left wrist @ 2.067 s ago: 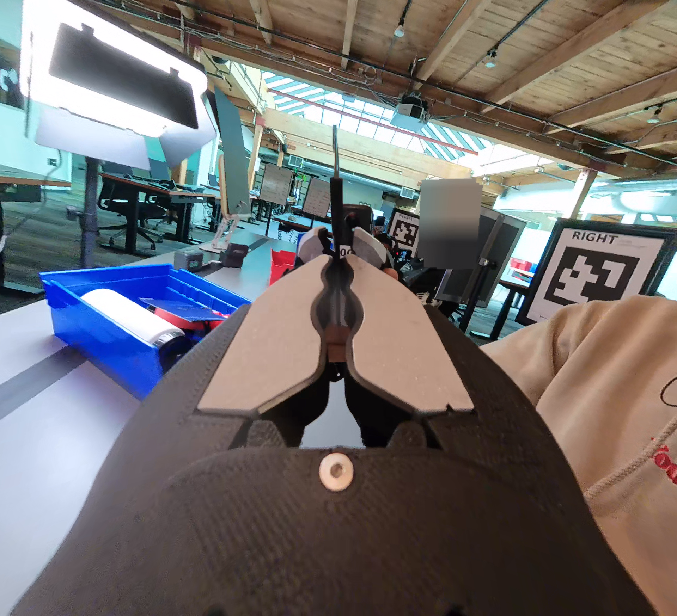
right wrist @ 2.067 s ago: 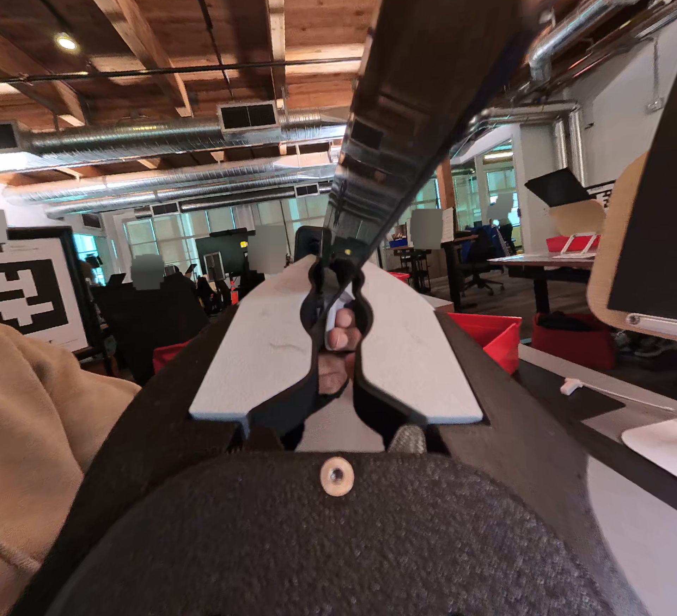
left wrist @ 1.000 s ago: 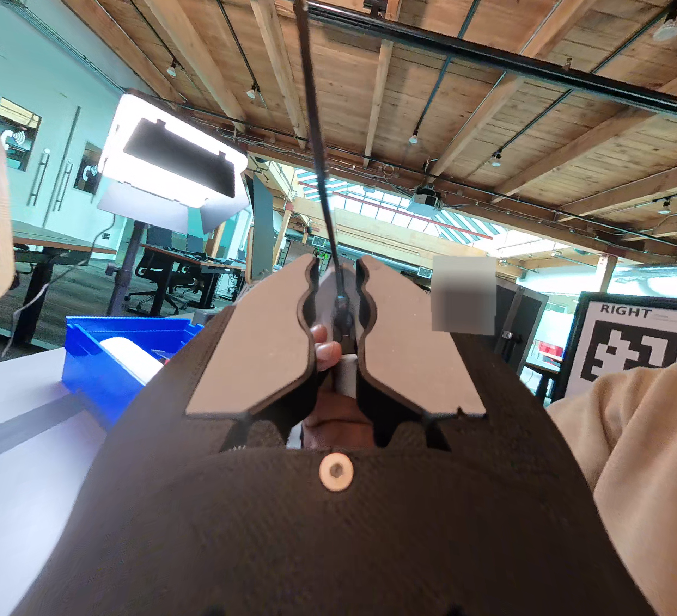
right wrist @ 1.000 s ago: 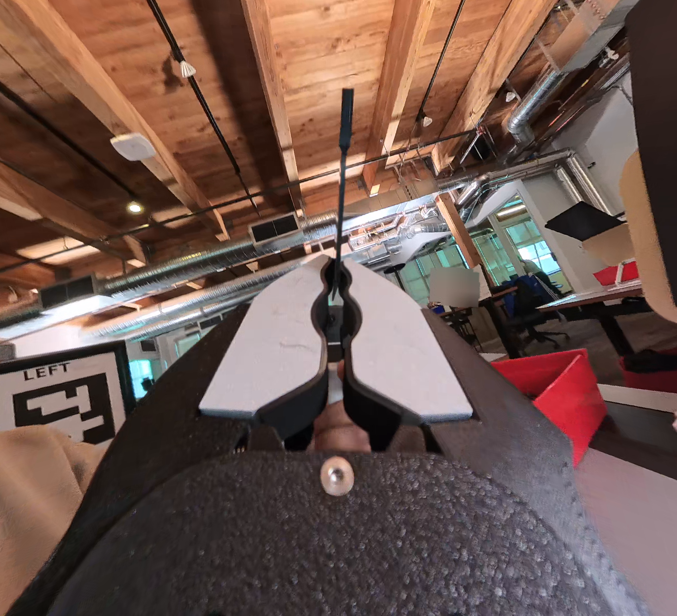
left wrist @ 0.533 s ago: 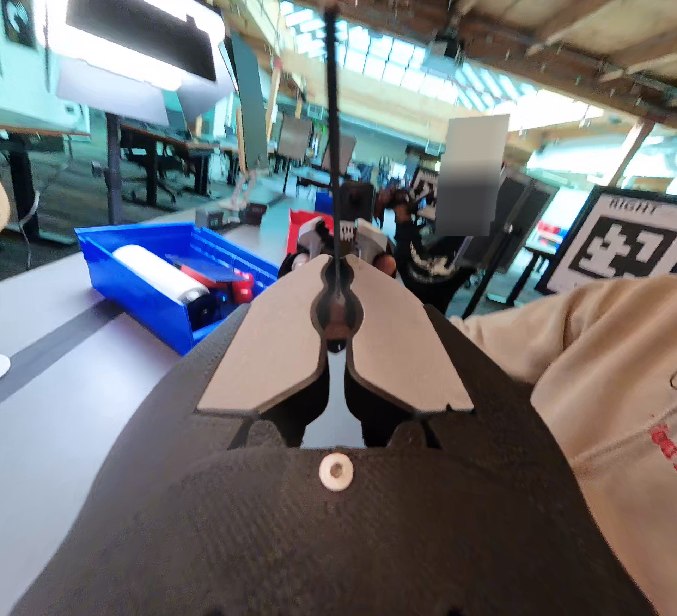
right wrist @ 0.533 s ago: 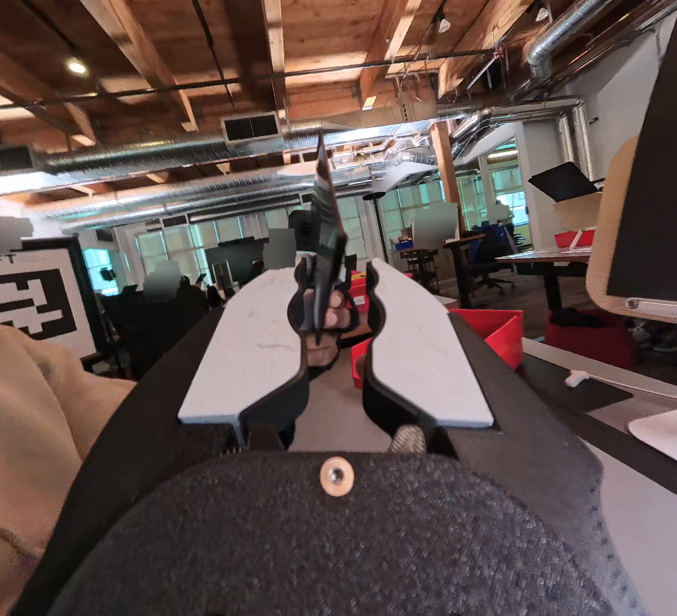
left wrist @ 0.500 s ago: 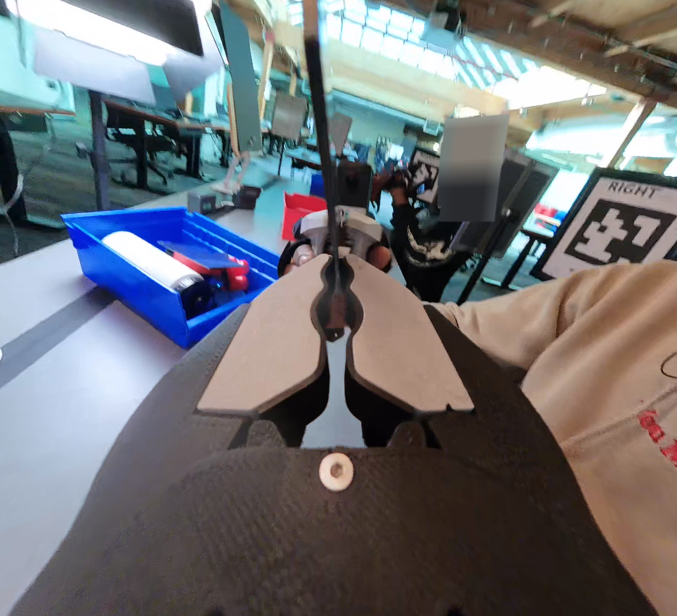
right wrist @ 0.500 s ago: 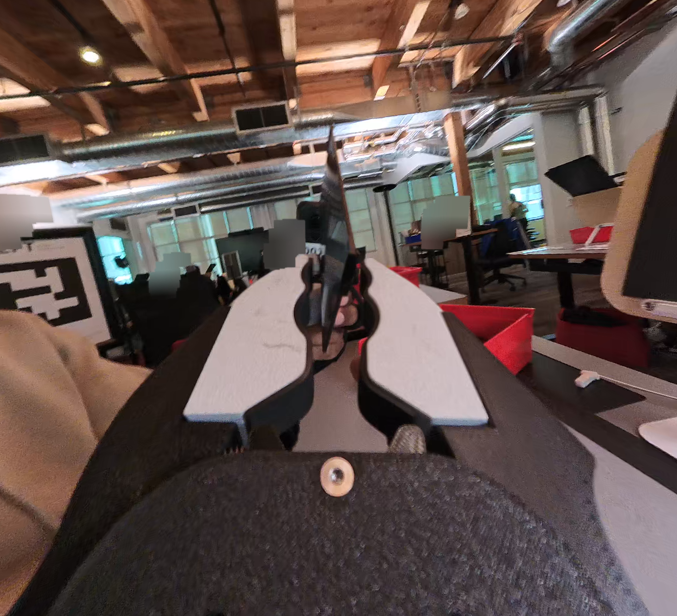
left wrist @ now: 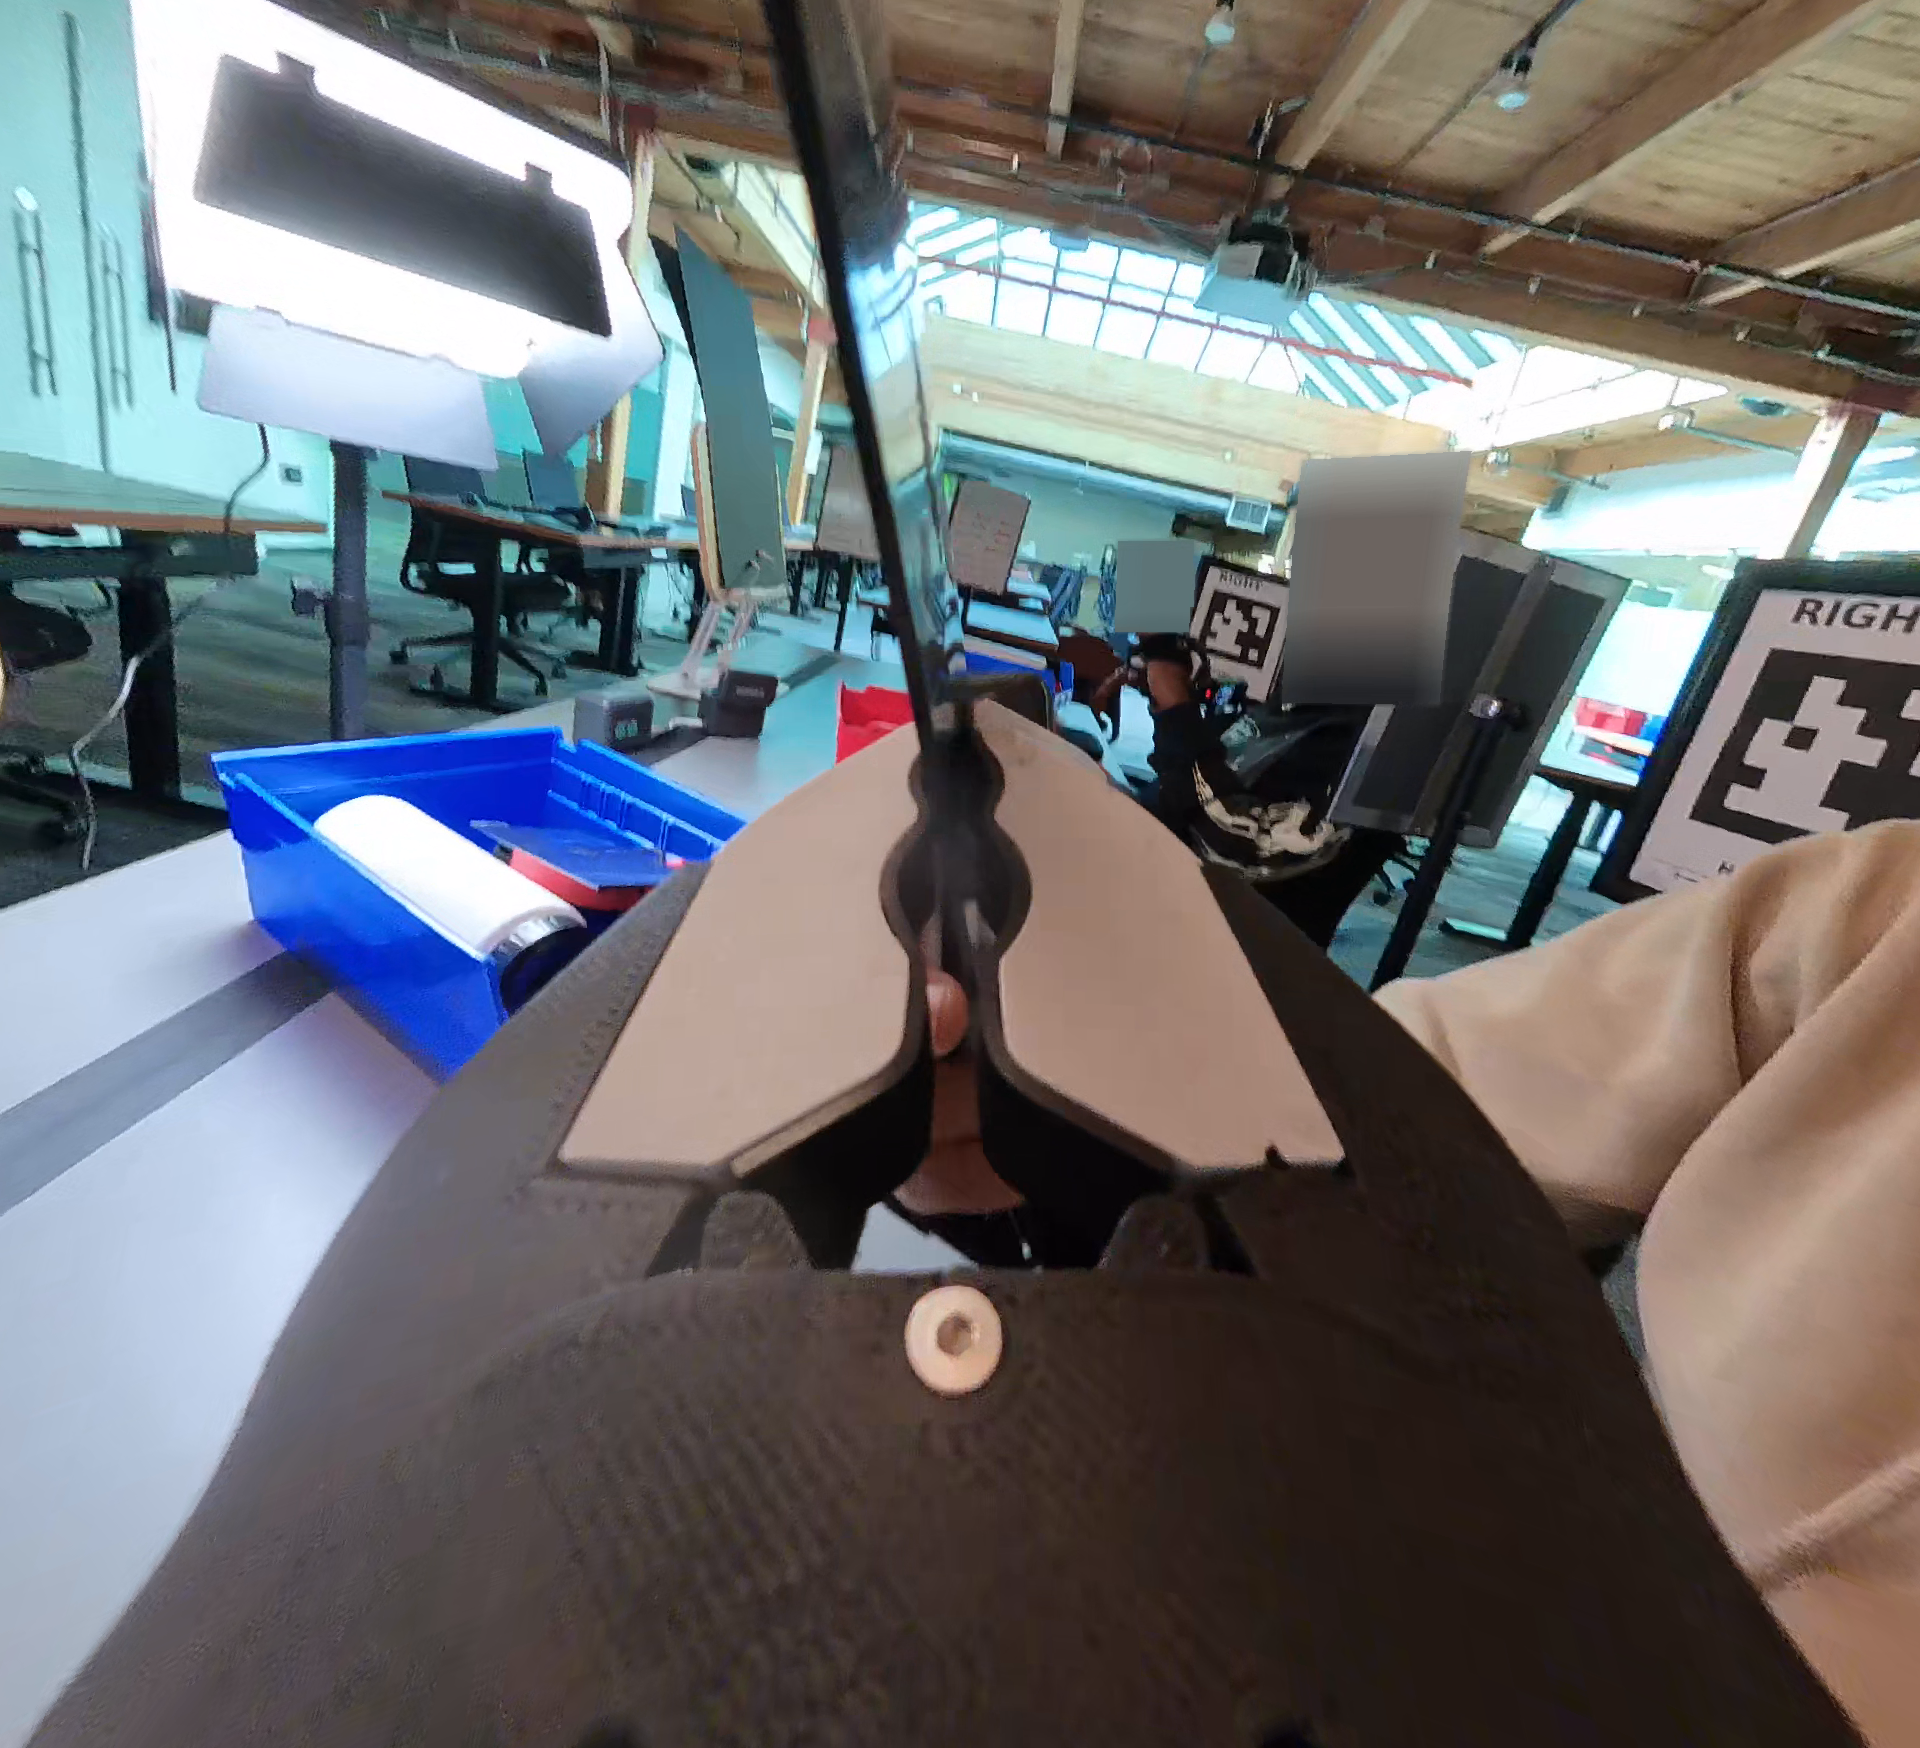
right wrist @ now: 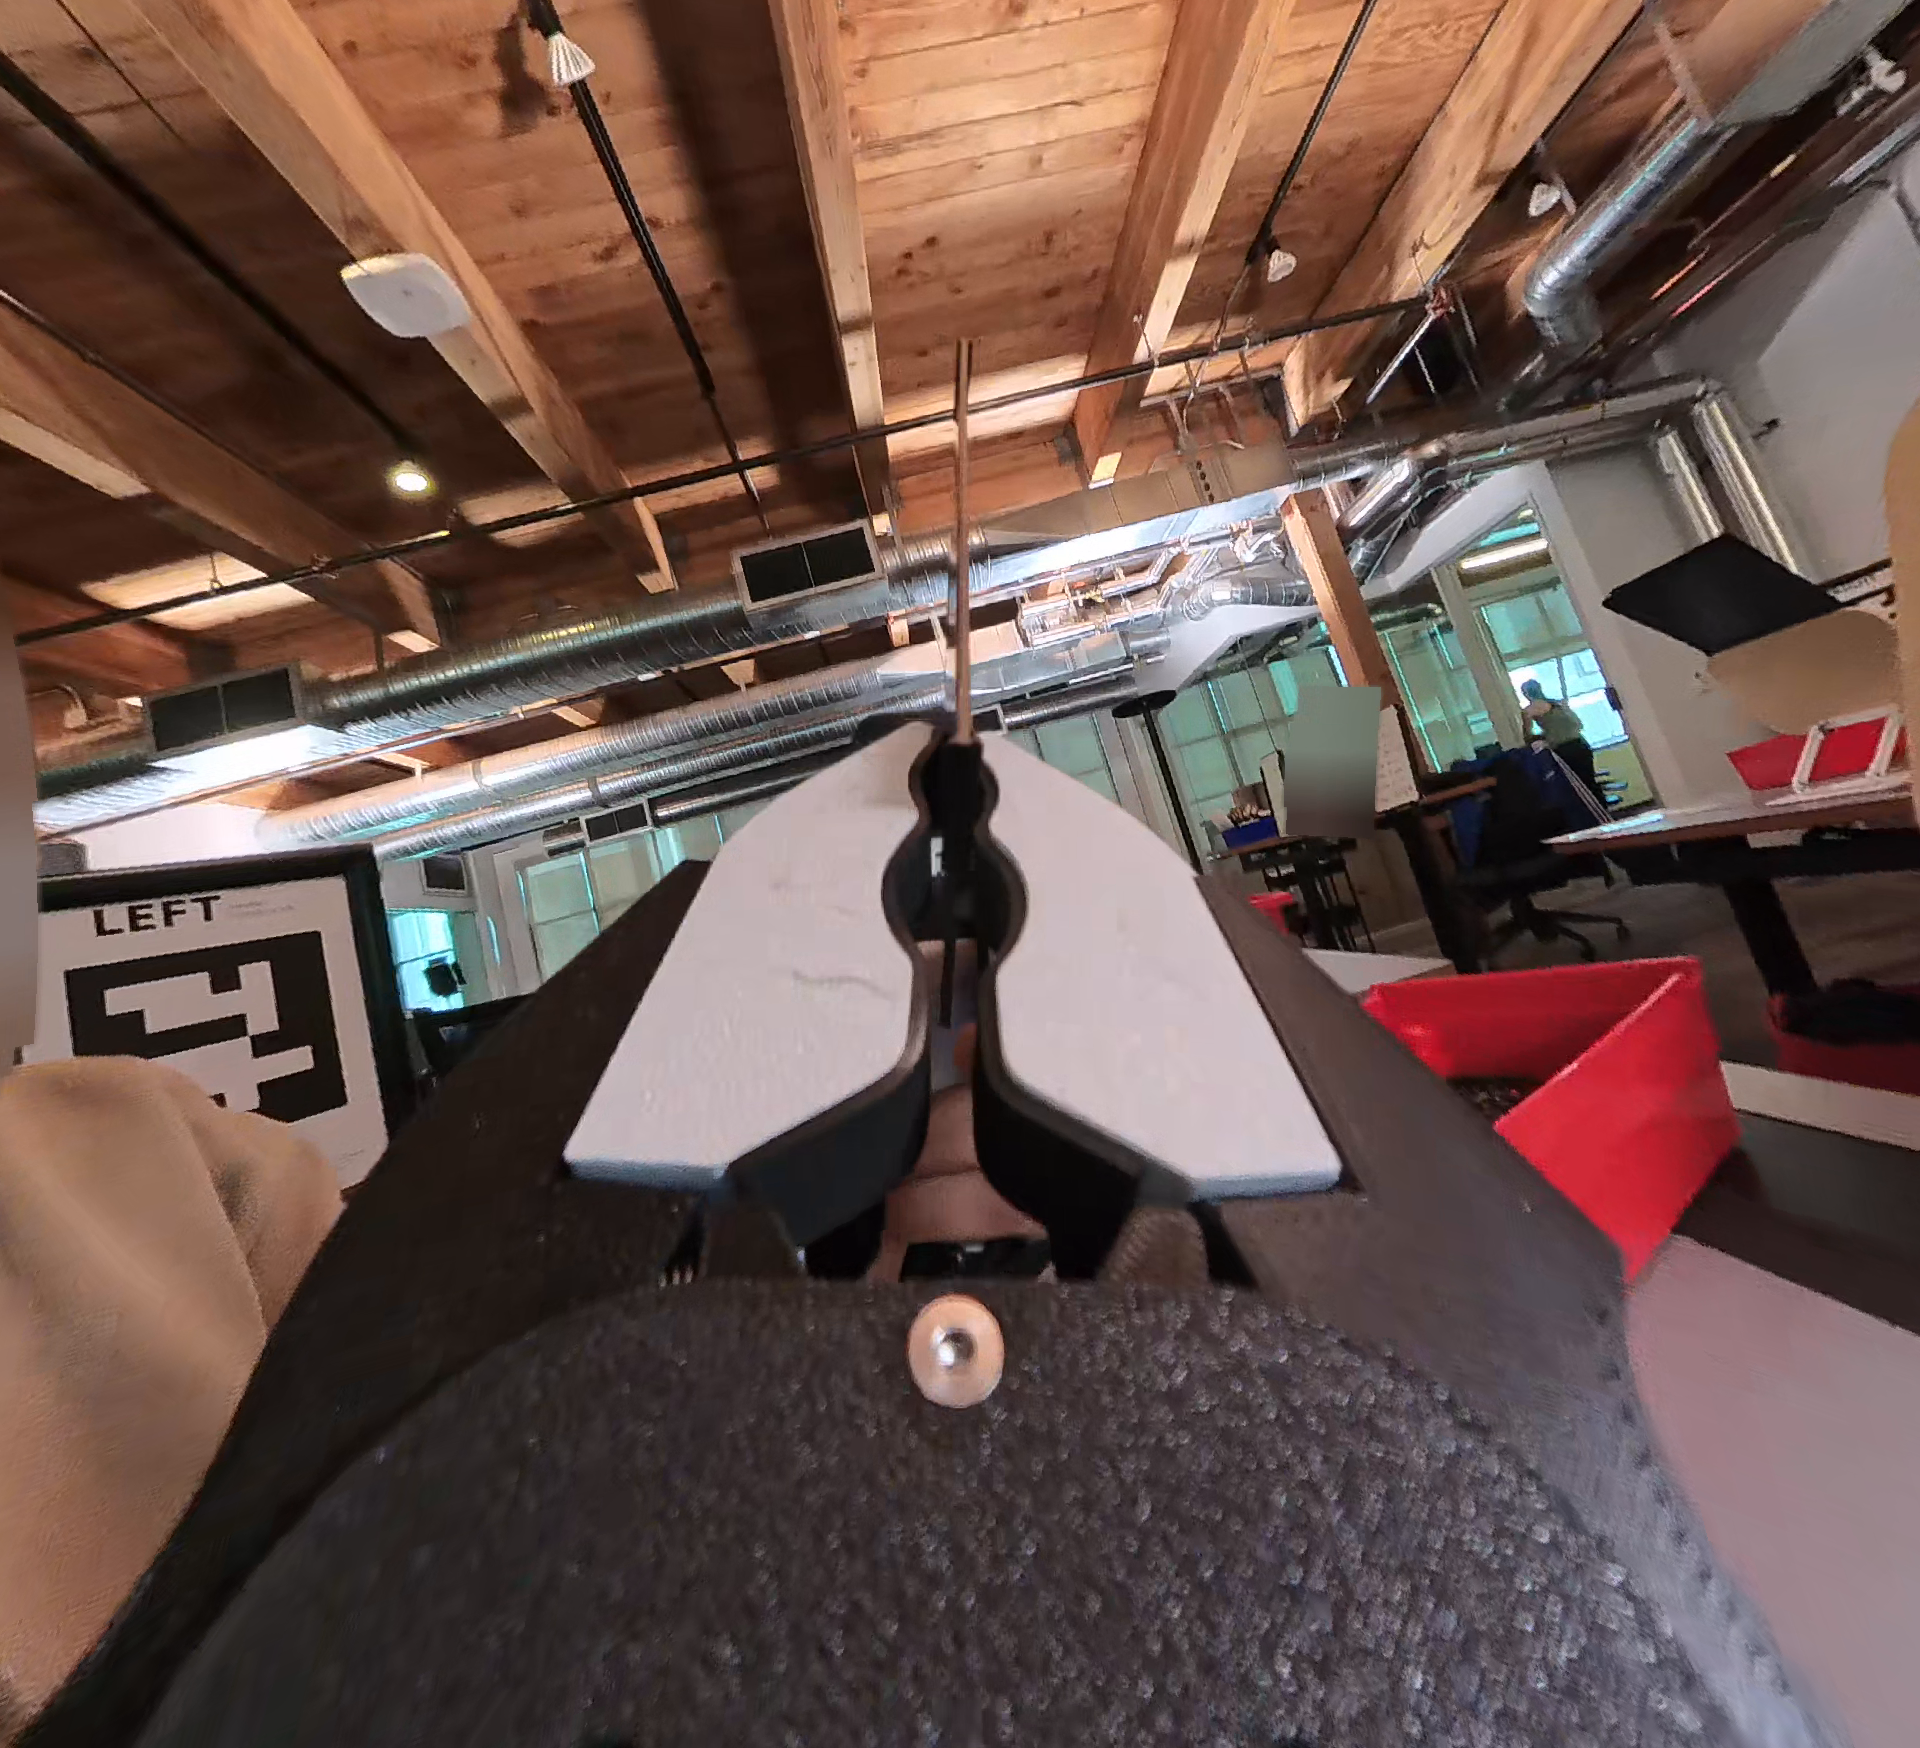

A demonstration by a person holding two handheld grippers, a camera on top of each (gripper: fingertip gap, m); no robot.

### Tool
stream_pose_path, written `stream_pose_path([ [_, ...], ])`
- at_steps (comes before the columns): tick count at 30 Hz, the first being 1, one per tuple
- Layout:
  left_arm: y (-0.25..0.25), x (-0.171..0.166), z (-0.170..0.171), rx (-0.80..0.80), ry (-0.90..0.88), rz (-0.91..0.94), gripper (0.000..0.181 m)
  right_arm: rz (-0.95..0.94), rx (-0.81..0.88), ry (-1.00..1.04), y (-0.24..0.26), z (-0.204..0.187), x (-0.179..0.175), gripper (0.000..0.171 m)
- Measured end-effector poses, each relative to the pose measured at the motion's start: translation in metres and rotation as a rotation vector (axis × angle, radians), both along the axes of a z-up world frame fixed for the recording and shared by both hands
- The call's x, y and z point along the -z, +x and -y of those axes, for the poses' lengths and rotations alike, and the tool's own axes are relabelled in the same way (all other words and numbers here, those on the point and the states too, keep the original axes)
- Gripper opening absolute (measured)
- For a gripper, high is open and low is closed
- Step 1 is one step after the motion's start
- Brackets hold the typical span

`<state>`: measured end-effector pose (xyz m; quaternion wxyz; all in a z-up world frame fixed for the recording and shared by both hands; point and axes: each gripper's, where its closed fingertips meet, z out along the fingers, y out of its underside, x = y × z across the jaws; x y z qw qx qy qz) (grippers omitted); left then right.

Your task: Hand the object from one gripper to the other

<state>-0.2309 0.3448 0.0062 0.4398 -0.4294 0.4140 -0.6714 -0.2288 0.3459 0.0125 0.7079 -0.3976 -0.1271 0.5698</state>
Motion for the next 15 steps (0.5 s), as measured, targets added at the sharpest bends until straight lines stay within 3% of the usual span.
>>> stream_pose_path([
  [3, -0.005, 0.003, -0.007, 0.003, 0.030, -0.074, 0.002, 0.114, -0.014, -0.026, 0.000, -0.006, 0.005, 0.005],
  [7, -0.019, 0.007, -0.016, 0.013, 0.077, -0.214, 0.002, 0.337, 0.037, 0.020, 0.014, -0.005, 0.002, 0.030],
  [9, -0.021, 0.017, -0.015, 0.033, 0.110, -0.304, 0.002, 0.439, 0.041, 0.020, 0.015, -0.005, 0.006, 0.032],
  [11, -0.020, 0.026, -0.008, 0.065, 0.148, -0.367, 0.002, 0.537, 0.017, 0.000, 0.004, -0.005, 0.019, 0.027],
  [13, -0.017, 0.028, -0.005, 0.068, 0.169, -0.372, 0.003, 0.611, -0.007, -0.004, -0.012, -0.004, 0.034, 0.005],
  [15, -0.019, 0.021, -0.006, 0.068, 0.153, -0.321, 0.006, 0.540, -0.010, 0.027, -0.016, -0.001, 0.028, 0.002],
])
